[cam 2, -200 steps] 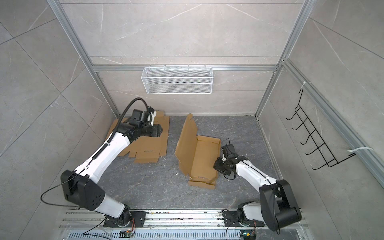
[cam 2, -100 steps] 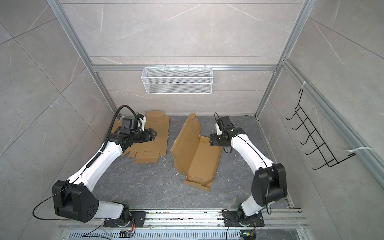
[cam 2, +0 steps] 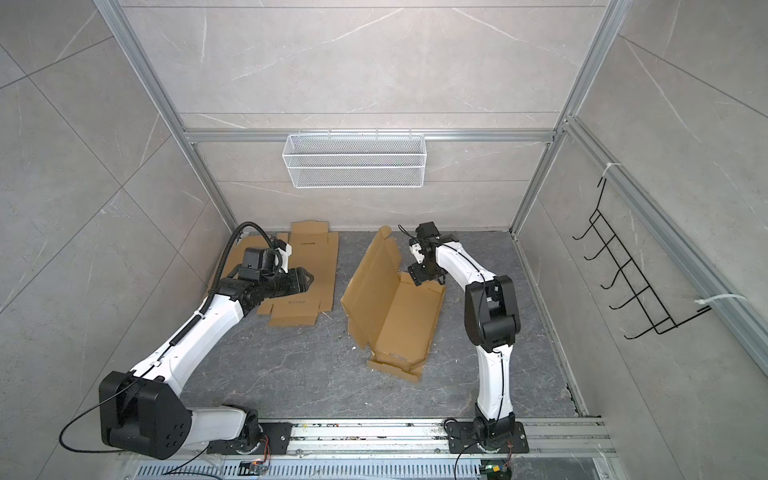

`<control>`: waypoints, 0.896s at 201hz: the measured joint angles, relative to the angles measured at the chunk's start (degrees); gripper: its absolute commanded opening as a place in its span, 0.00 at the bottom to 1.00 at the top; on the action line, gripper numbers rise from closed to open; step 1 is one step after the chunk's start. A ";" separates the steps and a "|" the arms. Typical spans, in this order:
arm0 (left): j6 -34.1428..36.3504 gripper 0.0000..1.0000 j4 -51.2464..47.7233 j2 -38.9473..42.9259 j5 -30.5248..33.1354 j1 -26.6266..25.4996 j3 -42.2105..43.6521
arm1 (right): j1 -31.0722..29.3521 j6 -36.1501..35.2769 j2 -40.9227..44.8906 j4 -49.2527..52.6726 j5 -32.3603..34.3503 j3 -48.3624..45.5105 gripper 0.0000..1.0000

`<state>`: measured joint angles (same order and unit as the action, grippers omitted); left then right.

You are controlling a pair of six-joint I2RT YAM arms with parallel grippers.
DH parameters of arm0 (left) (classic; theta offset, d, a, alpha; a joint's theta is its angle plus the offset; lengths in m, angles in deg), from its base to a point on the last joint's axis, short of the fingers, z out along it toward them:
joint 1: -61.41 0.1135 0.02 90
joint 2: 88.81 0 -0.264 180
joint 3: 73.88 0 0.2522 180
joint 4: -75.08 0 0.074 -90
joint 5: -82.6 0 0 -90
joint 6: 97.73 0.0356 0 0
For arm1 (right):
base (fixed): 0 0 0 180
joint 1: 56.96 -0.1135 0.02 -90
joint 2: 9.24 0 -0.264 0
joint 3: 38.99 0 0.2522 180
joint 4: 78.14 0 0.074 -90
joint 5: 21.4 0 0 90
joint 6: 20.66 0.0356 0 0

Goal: Fold the paper box

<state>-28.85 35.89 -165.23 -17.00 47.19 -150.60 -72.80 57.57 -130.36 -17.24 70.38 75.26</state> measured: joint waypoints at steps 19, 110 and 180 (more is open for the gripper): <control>0.00 0.58 0.04 0.00 -0.04 0.00 0.02 | 0.00 -1.57 -2.08 0.24 0.44 1.16 0.72; -0.04 0.56 -0.33 0.02 0.04 0.35 0.87 | 0.00 0.83 -4.79 -0.68 -2.21 0.09 0.34; -3.61 0.58 -3.48 2.56 -1.64 1.09 6.05 | 0.39 11.78 7.76 -2.80 -0.07 -19.41 0.19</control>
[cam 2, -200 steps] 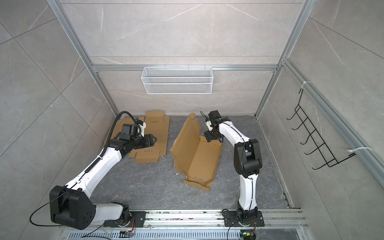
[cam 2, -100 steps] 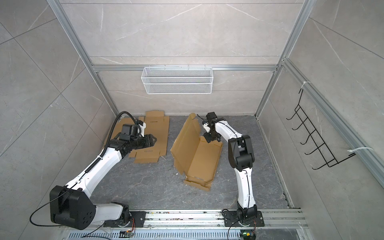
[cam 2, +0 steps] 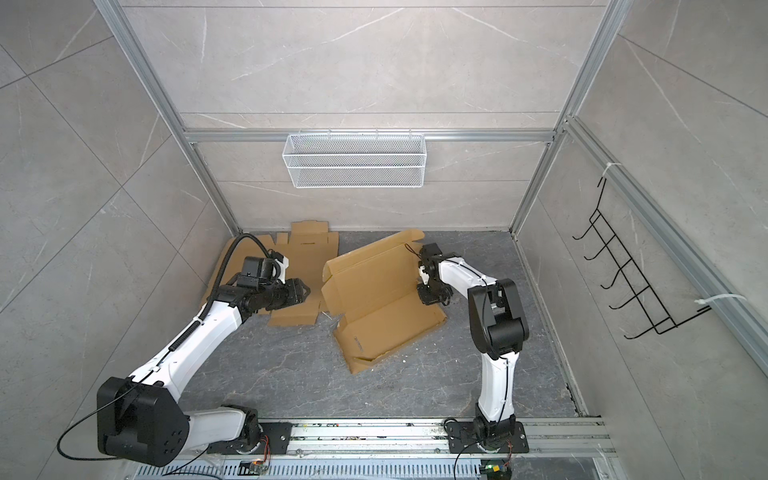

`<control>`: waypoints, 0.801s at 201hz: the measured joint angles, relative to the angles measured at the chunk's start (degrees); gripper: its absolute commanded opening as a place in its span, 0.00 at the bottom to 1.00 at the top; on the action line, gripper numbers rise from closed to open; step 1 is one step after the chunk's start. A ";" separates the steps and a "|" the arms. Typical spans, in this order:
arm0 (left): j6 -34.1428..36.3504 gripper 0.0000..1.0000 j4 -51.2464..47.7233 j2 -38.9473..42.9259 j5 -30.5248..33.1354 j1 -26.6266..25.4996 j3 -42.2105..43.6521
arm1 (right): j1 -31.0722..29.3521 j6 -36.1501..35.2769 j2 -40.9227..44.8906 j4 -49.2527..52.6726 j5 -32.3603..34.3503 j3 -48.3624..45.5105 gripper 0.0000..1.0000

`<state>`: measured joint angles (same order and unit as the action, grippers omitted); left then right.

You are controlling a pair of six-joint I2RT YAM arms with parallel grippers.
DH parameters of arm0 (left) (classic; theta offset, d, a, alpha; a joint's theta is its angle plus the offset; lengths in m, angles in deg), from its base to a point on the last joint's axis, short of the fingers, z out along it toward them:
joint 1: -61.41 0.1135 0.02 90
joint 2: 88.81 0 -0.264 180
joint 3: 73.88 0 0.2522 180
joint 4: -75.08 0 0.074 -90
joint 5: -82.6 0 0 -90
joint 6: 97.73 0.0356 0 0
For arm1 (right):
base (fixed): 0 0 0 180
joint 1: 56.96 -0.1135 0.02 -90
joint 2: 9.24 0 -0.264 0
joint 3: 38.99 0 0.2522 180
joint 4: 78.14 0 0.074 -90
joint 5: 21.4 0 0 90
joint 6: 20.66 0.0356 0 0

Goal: Fold the paper box

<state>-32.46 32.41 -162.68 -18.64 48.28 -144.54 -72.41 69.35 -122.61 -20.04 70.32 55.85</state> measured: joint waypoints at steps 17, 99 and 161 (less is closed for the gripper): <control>-1.55 0.62 0.09 0.63 -2.08 0.00 3.02 | 0.15 2.36 2.40 -0.87 0.55 -3.78 0.18; -17.35 0.88 15.23 4.07 -14.69 -3.48 22.25 | 0.20 9.92 11.82 -2.56 1.97 -13.40 0.18; -22.16 0.98 29.81 -4.44 -16.44 -9.25 23.06 | 0.20 12.46 12.24 -4.09 1.18 -15.19 0.17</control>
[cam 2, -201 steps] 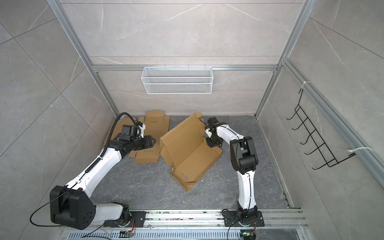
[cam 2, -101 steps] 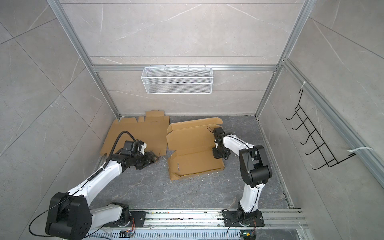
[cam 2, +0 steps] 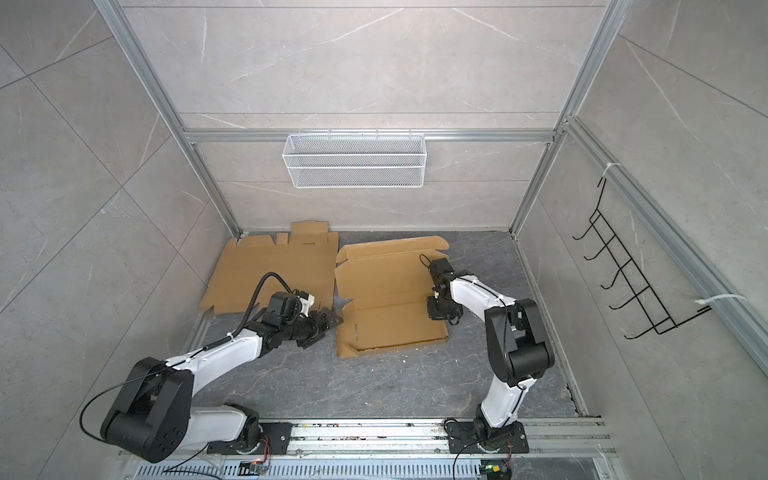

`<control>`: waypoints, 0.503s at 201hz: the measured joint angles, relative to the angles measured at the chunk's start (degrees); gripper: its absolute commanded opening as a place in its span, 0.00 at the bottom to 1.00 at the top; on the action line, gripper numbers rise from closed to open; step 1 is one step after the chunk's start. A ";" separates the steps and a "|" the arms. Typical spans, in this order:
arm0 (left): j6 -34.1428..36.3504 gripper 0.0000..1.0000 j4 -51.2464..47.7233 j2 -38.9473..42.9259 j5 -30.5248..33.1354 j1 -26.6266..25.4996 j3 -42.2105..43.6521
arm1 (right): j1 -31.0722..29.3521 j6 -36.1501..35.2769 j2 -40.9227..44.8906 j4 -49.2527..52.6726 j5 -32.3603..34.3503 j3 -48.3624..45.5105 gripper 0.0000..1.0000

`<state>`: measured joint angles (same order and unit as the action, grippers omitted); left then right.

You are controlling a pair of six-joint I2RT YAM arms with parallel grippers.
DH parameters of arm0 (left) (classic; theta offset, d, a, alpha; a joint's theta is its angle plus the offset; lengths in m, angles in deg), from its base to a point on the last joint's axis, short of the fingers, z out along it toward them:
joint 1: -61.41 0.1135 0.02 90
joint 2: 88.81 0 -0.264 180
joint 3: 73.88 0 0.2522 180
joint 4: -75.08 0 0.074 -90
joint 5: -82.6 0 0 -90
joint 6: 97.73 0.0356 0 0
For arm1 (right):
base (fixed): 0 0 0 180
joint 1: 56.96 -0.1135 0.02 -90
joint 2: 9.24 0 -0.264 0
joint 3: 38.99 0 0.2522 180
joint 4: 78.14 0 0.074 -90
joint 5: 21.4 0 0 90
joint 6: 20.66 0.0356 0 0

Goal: Fold the paper box

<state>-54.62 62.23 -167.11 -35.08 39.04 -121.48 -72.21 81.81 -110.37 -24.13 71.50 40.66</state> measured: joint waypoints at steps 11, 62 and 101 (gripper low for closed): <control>-0.66 0.98 1.55 -1.62 0.02 -0.90 0.00 | 0.00 0.02 0.00 -0.04 -0.09 -0.02 0.17; -4.35 0.99 8.70 -8.13 -1.51 -4.15 0.00 | 0.00 0.66 0.02 -0.96 -0.57 -0.94 0.16; -7.39 0.96 12.48 -8.26 -2.47 -4.66 0.00 | 0.00 1.09 0.07 -1.64 -0.98 -1.77 0.16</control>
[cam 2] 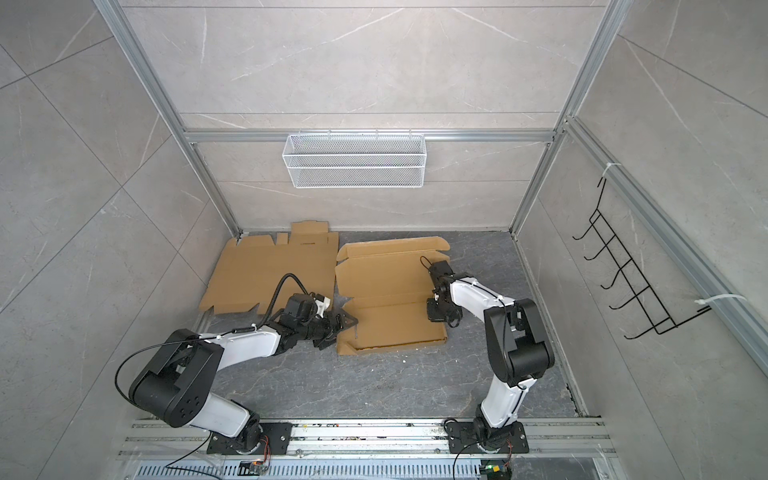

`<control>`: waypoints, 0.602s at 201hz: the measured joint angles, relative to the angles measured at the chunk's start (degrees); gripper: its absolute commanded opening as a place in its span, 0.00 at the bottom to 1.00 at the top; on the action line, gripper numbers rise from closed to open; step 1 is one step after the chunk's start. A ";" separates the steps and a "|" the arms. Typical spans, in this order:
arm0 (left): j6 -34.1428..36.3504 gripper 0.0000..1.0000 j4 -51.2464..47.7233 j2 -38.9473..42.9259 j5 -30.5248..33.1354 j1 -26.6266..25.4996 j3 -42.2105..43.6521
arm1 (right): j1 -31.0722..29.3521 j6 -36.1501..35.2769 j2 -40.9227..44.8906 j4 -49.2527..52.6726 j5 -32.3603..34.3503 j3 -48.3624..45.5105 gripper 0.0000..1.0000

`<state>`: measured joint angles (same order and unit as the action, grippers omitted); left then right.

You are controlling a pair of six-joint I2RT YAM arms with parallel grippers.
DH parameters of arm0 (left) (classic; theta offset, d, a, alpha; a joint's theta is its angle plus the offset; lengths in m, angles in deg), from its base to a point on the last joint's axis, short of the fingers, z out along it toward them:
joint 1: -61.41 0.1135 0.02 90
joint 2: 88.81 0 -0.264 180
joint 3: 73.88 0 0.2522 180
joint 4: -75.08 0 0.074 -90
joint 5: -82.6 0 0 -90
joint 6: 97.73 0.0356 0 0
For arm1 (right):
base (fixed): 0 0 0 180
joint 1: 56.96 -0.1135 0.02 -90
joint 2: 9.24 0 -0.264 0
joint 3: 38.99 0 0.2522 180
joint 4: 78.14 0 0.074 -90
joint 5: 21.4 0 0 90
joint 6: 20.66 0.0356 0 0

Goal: Fold the paper box

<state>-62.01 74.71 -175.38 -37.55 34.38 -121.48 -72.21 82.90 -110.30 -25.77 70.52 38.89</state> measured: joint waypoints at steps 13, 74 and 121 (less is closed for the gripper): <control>-0.59 0.93 0.07 0.98 -0.02 0.00 0.00 | 0.00 0.02 0.17 -0.07 -0.02 -0.20 0.16; -0.07 0.85 -3.37 1.84 0.68 -0.96 -3.56 | -0.15 0.50 1.70 -0.39 0.04 -1.27 0.13; 8.11 0.83 -13.86 -0.74 6.21 -4.81 -13.20 | -2.08 2.19 4.31 -1.38 0.70 -2.91 0.10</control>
<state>-53.90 60.85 -176.12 -31.34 29.57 -134.68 -74.29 85.09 -105.99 -27.14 71.21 35.98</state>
